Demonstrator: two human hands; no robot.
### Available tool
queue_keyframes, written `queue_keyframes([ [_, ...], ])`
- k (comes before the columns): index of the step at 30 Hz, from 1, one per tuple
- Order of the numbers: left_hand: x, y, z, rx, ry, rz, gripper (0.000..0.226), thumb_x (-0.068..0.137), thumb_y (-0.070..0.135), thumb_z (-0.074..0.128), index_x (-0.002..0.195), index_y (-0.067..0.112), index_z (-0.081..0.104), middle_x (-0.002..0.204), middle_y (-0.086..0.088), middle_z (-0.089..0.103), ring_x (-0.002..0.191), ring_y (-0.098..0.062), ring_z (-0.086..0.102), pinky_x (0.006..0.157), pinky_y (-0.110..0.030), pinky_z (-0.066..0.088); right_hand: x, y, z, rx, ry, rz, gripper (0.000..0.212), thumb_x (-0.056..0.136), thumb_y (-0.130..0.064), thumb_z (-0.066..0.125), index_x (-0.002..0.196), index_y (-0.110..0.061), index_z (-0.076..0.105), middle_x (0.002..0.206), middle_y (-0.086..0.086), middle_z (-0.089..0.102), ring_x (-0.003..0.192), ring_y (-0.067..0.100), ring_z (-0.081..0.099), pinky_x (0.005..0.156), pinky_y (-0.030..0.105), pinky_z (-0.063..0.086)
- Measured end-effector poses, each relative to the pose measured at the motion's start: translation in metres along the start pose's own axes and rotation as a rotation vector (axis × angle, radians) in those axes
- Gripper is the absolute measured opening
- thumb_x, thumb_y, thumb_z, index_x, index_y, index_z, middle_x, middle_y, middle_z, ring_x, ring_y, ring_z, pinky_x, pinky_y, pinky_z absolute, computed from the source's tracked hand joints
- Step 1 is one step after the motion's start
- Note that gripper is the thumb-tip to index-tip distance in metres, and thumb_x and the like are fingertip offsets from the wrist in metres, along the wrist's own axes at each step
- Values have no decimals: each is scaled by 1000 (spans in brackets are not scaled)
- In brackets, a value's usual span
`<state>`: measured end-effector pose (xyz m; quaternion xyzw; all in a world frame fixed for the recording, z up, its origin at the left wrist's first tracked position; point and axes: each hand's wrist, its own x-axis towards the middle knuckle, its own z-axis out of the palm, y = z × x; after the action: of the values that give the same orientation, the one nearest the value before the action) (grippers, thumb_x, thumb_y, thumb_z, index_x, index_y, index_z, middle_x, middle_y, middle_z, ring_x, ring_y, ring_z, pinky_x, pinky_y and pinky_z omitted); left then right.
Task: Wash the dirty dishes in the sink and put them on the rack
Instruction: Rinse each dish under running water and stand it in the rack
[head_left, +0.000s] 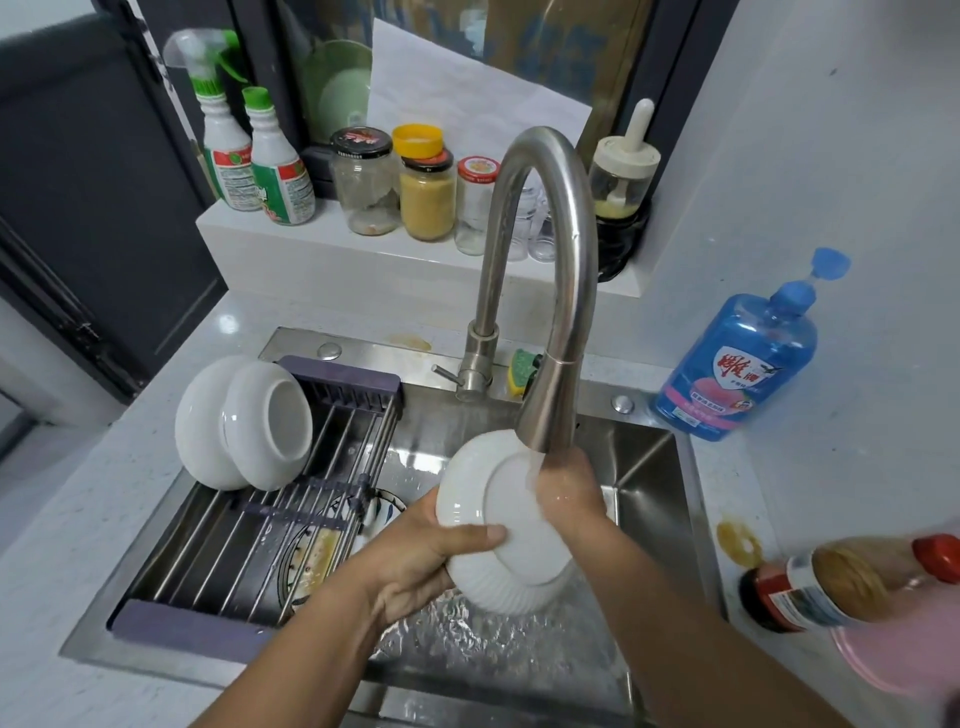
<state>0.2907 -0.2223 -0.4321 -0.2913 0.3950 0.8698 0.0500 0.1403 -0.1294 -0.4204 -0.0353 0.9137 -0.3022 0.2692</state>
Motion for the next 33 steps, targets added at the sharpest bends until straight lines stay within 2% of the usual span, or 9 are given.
queue_keyframes([
  [6, 6, -7, 20, -179, 131, 118, 53, 76, 0, 73, 127, 7, 59, 115, -23, 73, 106, -37, 71, 90, -55, 58, -13, 17, 29, 30, 194, 42, 43, 103, -46, 38, 140, -25, 46, 140, 10, 51, 127, 36, 51, 99, 47, 42],
  [11, 4, -12, 25, -97, 150, 169, 57, 74, 3, 77, 128, 7, 60, 113, -21, 74, 104, -35, 73, 90, -47, 59, -18, 11, 46, 109, 173, 26, 96, 78, -86, 20, 150, -26, 40, 155, 4, 41, 141, 31, 41, 113, 51, 36],
  [13, 1, -11, 23, -79, 120, 160, 54, 75, 0, 76, 126, 6, 61, 111, -20, 75, 104, -34, 73, 89, -46, 60, -13, 9, 44, 69, 191, 25, 87, 82, -79, 26, 145, -22, 46, 147, 5, 49, 135, 31, 47, 111, 49, 39],
  [16, -4, -8, 18, -68, 104, 132, 53, 76, -2, 76, 126, 7, 60, 114, -20, 74, 110, -35, 71, 95, -49, 57, -2, 5, 31, -82, 179, 10, 45, 99, -46, 42, 130, -16, 55, 132, 9, 60, 124, 34, 58, 102, 44, 47],
  [18, -3, -7, 7, -75, 78, 114, 60, 76, 0, 81, 131, 7, 58, 121, -22, 71, 116, -39, 67, 104, -57, 50, 7, 5, 20, -83, 146, 49, 32, 101, -34, 46, 124, -15, 60, 127, 10, 65, 120, 36, 61, 98, 42, 46],
  [23, 4, 3, -21, -9, 80, 114, 66, 72, 10, 86, 132, 9, 59, 124, -21, 70, 117, -38, 67, 99, -58, 53, 16, 8, 4, 203, 15, 48, 37, 104, -25, 45, 116, 2, 66, 117, 23, 67, 110, 40, 63, 82, 35, 46],
  [27, 15, -9, -23, 22, 242, 157, 79, 67, 44, 91, 134, 23, 56, 125, -15, 71, 115, -37, 66, 105, -66, 40, 33, 14, 7, 382, 44, 186, 48, 89, -50, 53, 95, -6, 72, 93, 16, 71, 89, 37, 68, 79, 39, 52],
  [30, 25, -24, -7, -120, 316, 112, 89, 69, 70, 79, 142, 31, 47, 126, -12, 71, 116, -39, 65, 98, -65, 50, 6, 3, 1, 383, 128, 82, 34, 96, -36, 52, 75, -13, 64, 72, 4, 63, 72, 32, 59, 71, 34, 47],
  [33, 32, -27, 1, -383, 263, -26, 99, 67, 88, 57, 136, 18, 56, 130, -24, 63, 117, -48, 62, 94, -72, 49, -22, 5, -1, 307, 206, -58, 30, 97, -28, 50, 69, -20, 57, 71, 1, 63, 73, 27, 61, 67, 33, 46],
])
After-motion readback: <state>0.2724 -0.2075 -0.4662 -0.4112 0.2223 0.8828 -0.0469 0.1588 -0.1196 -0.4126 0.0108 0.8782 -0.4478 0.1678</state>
